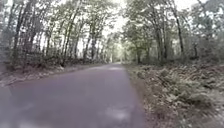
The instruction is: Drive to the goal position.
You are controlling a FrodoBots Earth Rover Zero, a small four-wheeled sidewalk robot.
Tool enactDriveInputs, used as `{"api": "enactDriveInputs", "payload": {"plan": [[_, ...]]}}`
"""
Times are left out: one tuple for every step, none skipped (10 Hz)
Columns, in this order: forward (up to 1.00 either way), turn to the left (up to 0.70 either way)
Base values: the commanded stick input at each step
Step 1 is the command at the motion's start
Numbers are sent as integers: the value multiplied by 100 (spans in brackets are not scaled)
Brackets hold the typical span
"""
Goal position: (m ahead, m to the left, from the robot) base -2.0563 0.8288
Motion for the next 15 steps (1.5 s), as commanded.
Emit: {"api": "enactDriveInputs", "payload": {"plan": [[7,0],[0,0],[0,6],[0,50],[0,70],[0,70],[0,70],[0,70],[0,70],[0,70],[0,70],[0,70],[0,70],[0,70],[0,70]]}}
